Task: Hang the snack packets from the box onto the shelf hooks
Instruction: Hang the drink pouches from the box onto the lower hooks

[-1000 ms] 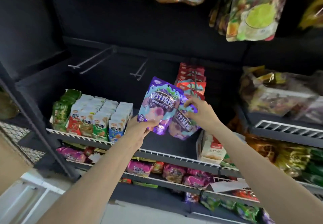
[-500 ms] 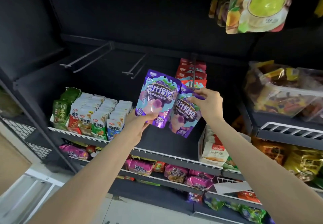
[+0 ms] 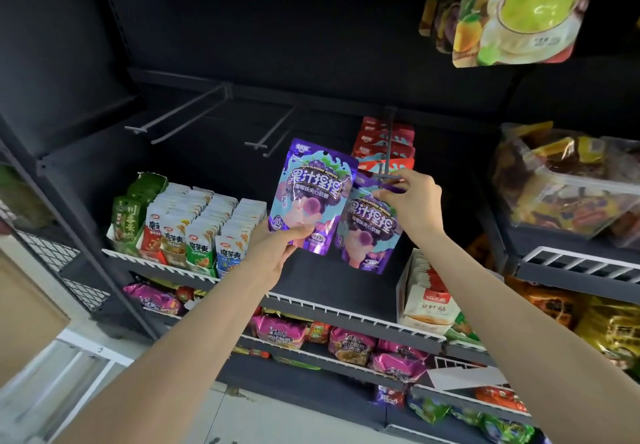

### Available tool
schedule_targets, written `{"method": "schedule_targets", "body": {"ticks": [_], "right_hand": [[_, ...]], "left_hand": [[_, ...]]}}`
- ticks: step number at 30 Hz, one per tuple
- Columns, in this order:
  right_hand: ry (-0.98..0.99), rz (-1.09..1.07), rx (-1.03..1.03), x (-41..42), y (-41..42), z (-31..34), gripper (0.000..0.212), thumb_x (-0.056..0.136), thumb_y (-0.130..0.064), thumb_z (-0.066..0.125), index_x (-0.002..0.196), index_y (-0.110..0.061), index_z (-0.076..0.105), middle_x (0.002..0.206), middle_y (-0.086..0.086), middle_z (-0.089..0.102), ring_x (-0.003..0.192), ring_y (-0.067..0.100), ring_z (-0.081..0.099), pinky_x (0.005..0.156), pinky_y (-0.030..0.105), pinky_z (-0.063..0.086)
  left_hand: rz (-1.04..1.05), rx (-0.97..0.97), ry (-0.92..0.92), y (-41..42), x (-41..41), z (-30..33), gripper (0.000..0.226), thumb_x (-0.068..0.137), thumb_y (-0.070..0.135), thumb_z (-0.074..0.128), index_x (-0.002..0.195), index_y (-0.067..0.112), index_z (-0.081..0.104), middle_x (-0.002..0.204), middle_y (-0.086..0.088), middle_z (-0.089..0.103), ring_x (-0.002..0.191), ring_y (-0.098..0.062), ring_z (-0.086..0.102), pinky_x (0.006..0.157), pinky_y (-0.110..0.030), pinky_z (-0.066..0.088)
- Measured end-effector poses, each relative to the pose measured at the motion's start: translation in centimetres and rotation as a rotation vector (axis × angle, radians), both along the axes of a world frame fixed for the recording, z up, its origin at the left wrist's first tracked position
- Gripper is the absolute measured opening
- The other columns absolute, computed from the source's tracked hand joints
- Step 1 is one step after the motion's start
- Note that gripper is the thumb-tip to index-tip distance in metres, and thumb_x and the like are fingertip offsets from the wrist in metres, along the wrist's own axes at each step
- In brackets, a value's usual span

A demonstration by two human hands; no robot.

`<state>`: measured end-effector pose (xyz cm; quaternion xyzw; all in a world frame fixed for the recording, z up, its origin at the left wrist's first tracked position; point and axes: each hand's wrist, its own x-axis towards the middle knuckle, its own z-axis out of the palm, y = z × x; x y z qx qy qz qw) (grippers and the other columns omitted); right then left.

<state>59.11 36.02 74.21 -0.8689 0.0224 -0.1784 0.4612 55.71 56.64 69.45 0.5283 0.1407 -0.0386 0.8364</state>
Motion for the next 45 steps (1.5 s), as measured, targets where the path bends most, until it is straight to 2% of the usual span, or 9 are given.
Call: {"method": "schedule_targets", "body": {"ticks": [6,15,20,25,32,36,41,43,45], "right_hand": [[0.002,0.008,-0.008,0.0,0.0,0.3,0.029,0.079,-0.019,0.076,0.104,-0.008,0.066,0.103,0.007,0.069,0.092,0.019,0.066,0.078,0.038,0.057],[0.007,0.005,-0.028,0.6,0.0,0.0,0.027,0.08,-0.016,0.075,0.103,-0.006,0.064,0.101,0.004,0.065,0.089,0.016,0.063,0.072,0.03,0.054],[-0.05,-0.019,-0.153,1.6,-0.1,-0.4,0.011,0.086,-0.005,0.066,0.091,-0.01,0.058,0.092,0.004,0.061,0.068,0.005,0.055,0.056,0.009,0.037],[0.012,-0.057,-0.289,3.6,-0.1,-0.6,0.012,0.088,-0.006,0.063,0.097,-0.011,0.058,0.097,0.012,0.062,0.078,0.025,0.06,0.065,0.033,0.051],[0.102,-0.133,-0.501,5.4,0.5,0.4,0.022,0.088,0.003,0.055,0.108,-0.004,0.058,0.103,0.018,0.062,0.092,0.036,0.06,0.068,0.036,0.044],[0.017,-0.177,-0.56,4.4,0.0,0.0,0.038,0.083,-0.006,0.066,0.12,-0.009,0.055,0.12,0.014,0.052,0.115,0.032,0.045,0.093,0.042,0.04],[-0.271,-0.273,-0.304,0.4,0.1,-1.9,0.021,0.085,-0.005,0.061,0.106,-0.007,0.057,0.111,0.012,0.049,0.103,0.025,0.043,0.079,0.017,0.031],[-0.151,-0.132,-0.049,-0.7,0.5,-2.4,0.008,0.09,-0.004,0.053,0.095,-0.008,0.057,0.098,0.008,0.057,0.088,0.018,0.052,0.067,0.011,0.035],[0.006,-0.053,0.128,-1.4,1.0,-2.7,0.011,0.092,-0.01,0.048,0.09,-0.012,0.058,0.087,0.006,0.066,0.081,0.02,0.062,0.07,0.019,0.047]], "left_hand": [[0.007,-0.004,-0.002,0.0,0.1,-0.1,0.05,0.072,-0.008,0.072,0.116,0.009,0.055,0.106,-0.008,0.069,0.097,-0.019,0.066,0.08,-0.026,0.052],[0.009,-0.005,0.0,-0.1,0.3,-0.2,0.046,0.071,-0.009,0.072,0.11,0.01,0.057,0.101,-0.006,0.069,0.095,-0.018,0.066,0.078,-0.024,0.051],[0.01,0.0,-0.005,0.0,0.5,-0.2,0.045,0.072,-0.008,0.072,0.109,0.011,0.057,0.101,-0.006,0.07,0.094,-0.017,0.067,0.085,-0.027,0.051],[0.003,0.003,-0.008,0.0,0.7,-0.3,0.046,0.072,-0.007,0.072,0.112,0.01,0.057,0.105,-0.007,0.07,0.096,-0.017,0.067,0.087,-0.028,0.052],[0.006,0.044,-0.005,-0.5,0.8,0.0,0.046,0.072,-0.006,0.073,0.111,0.009,0.056,0.105,-0.007,0.068,0.096,-0.017,0.066,0.089,-0.03,0.051],[-0.015,0.04,-0.003,-0.5,0.5,0.0,0.039,0.073,-0.007,0.072,0.104,0.012,0.057,0.1,-0.005,0.069,0.094,-0.015,0.065,0.091,-0.029,0.05],[-0.071,-0.06,0.03,-0.7,-0.1,-1.2,0.038,0.076,-0.012,0.066,0.104,0.012,0.058,0.094,-0.004,0.071,0.089,-0.015,0.067,0.086,-0.027,0.051],[-0.104,-0.098,0.054,-1.1,-0.4,-1.8,0.038,0.077,-0.013,0.064,0.106,0.011,0.058,0.091,-0.004,0.071,0.086,-0.015,0.066,0.081,-0.025,0.051],[-0.15,-0.136,0.076,-1.5,-0.7,-2.4,0.04,0.078,-0.014,0.061,0.109,0.01,0.056,0.091,-0.004,0.07,0.084,-0.014,0.065,0.069,-0.021,0.052]]}}
